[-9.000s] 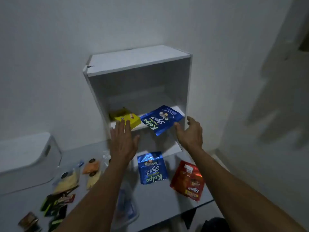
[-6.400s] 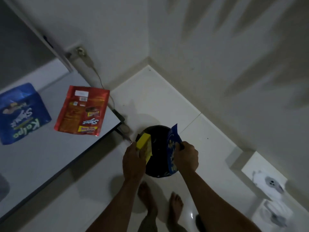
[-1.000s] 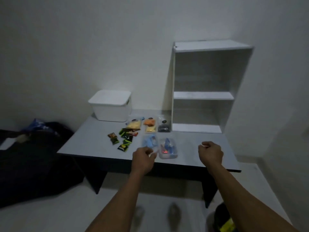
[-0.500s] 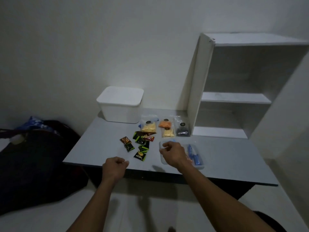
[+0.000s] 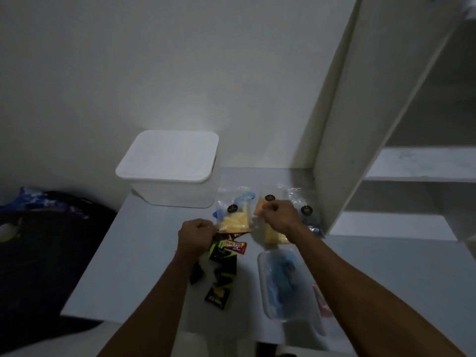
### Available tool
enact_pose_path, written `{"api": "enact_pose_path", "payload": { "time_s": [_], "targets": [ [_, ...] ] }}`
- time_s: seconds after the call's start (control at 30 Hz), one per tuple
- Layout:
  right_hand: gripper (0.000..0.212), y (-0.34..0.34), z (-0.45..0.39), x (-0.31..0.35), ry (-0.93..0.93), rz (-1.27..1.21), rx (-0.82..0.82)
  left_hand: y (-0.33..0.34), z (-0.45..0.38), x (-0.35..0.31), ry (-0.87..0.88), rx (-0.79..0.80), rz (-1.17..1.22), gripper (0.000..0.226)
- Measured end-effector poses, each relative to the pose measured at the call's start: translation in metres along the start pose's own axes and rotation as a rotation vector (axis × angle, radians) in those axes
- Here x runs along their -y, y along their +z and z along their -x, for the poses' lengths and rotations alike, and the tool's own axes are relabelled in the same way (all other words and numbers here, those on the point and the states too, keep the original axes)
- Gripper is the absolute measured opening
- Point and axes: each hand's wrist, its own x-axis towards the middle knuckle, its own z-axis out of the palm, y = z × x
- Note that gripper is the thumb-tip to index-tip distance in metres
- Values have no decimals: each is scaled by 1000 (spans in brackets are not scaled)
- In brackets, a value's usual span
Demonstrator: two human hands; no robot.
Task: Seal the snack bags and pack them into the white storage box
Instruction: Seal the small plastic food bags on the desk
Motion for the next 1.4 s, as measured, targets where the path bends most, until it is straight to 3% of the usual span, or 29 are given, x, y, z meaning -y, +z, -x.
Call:
{"api": "enact_pose_path", "payload": {
  "time_s": [0.1,0.17,0.33,0.5,0.7,0.77,0.9,1.03,1.2,1.4],
  "targets": [
    [10,10,-51,-3,61,-14,23,20,-47,-10,-69,54,-24,15],
    [11,21,-78,-6,84,-25,24,37,-75,-4,-101,47,-50,23],
    [37,48,-125,-13,78,70,-1,77,-122,15,-172,57,-98,36],
    [49,73,-155,-11,90,128,68,99,-151,27,-248,87,-107,42],
    [53,87,-160,-12,166,-60,7,99,-155,26,-326,1,-70,29],
    [42,82,-158,-13,168,-107,-4,96,-150,23,-324,-18,-13,22],
    [11,58,-143,-7,91,-198,-1,86,-130,4,-300,-66,136,10],
    [11,25,-116,18,25,-257,-17,68,-112,-27,-210,-67,279,20],
    [7,-14,-70,55,-89,-339,-60,36,-97,-78,49,-76,489,9],
    [9,-33,-12,82,-180,-359,-140,-5,-67,-117,161,-55,676,9]
  ]
}}
